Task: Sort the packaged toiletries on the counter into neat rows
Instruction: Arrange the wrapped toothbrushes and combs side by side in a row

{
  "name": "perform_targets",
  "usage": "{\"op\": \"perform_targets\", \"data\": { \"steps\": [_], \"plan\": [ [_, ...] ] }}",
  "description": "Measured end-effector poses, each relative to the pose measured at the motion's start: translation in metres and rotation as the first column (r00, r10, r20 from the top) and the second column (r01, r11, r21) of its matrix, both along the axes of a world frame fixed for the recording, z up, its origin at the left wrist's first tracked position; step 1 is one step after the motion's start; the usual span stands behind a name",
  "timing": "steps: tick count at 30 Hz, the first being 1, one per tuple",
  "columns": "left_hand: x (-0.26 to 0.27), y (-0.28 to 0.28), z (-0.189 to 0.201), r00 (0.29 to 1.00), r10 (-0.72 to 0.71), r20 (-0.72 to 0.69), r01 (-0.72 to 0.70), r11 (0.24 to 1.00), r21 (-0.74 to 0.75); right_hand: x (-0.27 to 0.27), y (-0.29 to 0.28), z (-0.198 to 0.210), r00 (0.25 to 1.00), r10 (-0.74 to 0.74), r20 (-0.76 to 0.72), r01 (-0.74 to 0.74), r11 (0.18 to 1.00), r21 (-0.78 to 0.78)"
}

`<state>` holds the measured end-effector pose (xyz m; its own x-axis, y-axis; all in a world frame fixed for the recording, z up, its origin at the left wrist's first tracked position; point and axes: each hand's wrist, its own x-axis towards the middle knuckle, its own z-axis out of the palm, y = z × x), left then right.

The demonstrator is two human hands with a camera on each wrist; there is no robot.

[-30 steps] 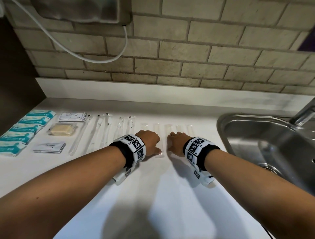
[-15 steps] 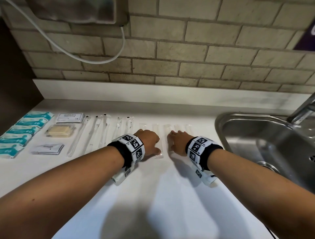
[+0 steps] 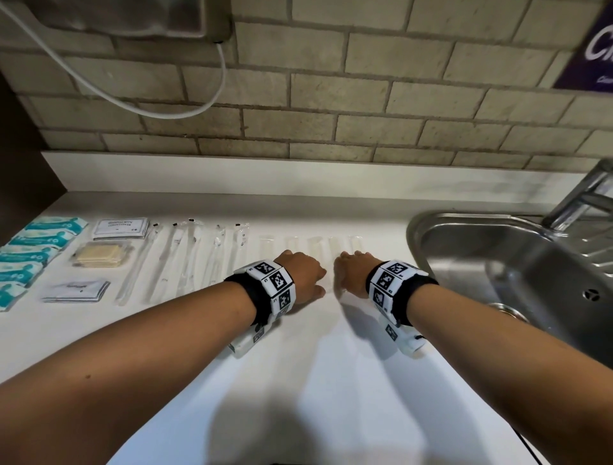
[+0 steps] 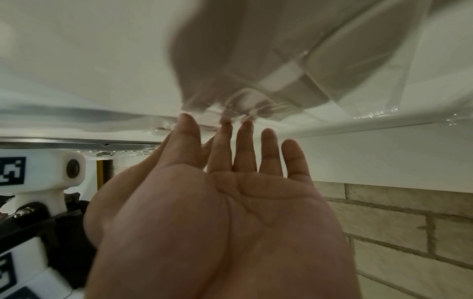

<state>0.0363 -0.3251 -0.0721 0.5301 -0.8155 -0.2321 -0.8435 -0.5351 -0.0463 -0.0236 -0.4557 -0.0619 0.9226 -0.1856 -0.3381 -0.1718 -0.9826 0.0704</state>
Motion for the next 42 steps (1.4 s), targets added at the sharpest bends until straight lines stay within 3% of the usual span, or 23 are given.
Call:
{"op": "perform_targets", "data": {
  "steps": [22,26,29,33,38,42],
  "plan": [
    [-0.006,0.005,0.012,0.989,0.075,-0.126,-0.075,0.997,0.009,0.001,0.000,0.002,0.998,-0.040,-0.039,0.042,0.999,0.028],
    [0.000,0.019,0.025,0.985,0.073,-0.158,-0.094,0.987,-0.128,0.001,0.006,0.007,1.000,-0.012,-0.005,0.012,1.000,-0.027],
    [0.014,0.046,0.043,0.954,0.194,-0.228,-0.251,0.934,-0.255,0.008,0.020,0.013,0.999,0.039,0.031,-0.037,0.999,-0.038],
    [0.046,0.099,0.056,0.949,0.257,-0.184,-0.303,0.906,-0.296,0.023,0.058,0.017,0.975,0.182,0.126,-0.185,0.983,0.009],
    [0.068,0.160,0.043,0.929,0.343,-0.139,-0.366,0.908,-0.202,0.048,0.109,0.015,0.940,0.312,0.140,-0.320,0.947,0.038],
    [0.075,0.177,0.025,0.942,0.313,-0.118,-0.320,0.946,-0.047,0.063,0.131,0.012,0.948,0.307,0.085,-0.314,0.946,0.086]
  ]
}}
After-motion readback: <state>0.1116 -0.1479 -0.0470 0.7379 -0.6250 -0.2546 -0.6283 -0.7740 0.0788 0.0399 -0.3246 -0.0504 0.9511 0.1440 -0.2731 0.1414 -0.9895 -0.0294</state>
